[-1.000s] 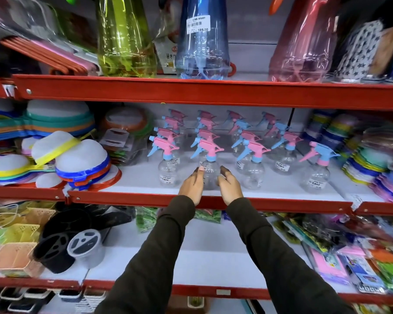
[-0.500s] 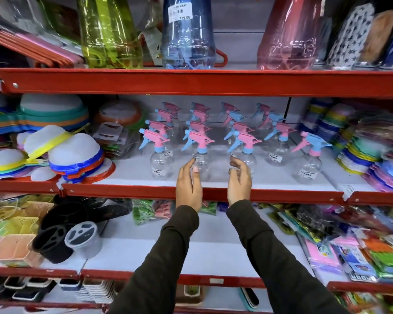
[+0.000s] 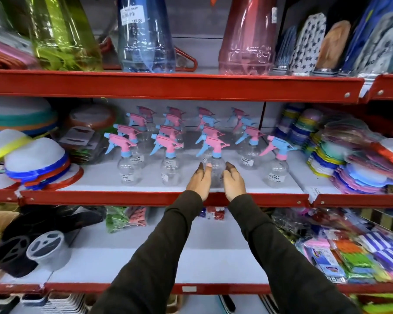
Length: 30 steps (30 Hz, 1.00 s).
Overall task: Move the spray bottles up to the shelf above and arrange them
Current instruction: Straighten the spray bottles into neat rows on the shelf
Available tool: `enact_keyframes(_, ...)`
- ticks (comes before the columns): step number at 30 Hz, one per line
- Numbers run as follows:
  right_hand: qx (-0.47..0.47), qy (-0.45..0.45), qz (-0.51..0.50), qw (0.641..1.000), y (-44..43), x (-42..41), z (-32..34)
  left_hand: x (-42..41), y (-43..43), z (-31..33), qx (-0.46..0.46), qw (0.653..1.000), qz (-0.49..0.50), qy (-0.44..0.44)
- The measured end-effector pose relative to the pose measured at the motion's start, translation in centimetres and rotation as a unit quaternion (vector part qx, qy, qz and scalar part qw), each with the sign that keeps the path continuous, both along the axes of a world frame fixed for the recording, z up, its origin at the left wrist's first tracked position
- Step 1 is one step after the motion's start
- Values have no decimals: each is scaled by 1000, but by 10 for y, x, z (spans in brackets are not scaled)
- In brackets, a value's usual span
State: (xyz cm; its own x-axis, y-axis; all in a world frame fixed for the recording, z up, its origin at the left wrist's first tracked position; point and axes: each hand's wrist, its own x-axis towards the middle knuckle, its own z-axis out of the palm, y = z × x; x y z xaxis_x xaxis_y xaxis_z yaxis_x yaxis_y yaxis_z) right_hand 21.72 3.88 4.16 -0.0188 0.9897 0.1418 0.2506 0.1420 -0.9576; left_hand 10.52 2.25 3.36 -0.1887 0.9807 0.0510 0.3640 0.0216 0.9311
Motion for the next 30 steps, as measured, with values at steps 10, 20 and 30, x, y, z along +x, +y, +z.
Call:
enact_keyframes(10, 13, 13, 17, 1000, 5, 7, -7, 4, 1, -5, 46, 999, 5, 16)
enact_keyframes(20, 92, 71, -69, 991, -6, 78, -17, 69, -14, -32, 218, 966, 138, -16)
enact_keyframes(30, 93, 82, -174, 977, 0, 131, -5, 122, 3, -18, 259, 965, 12, 19)
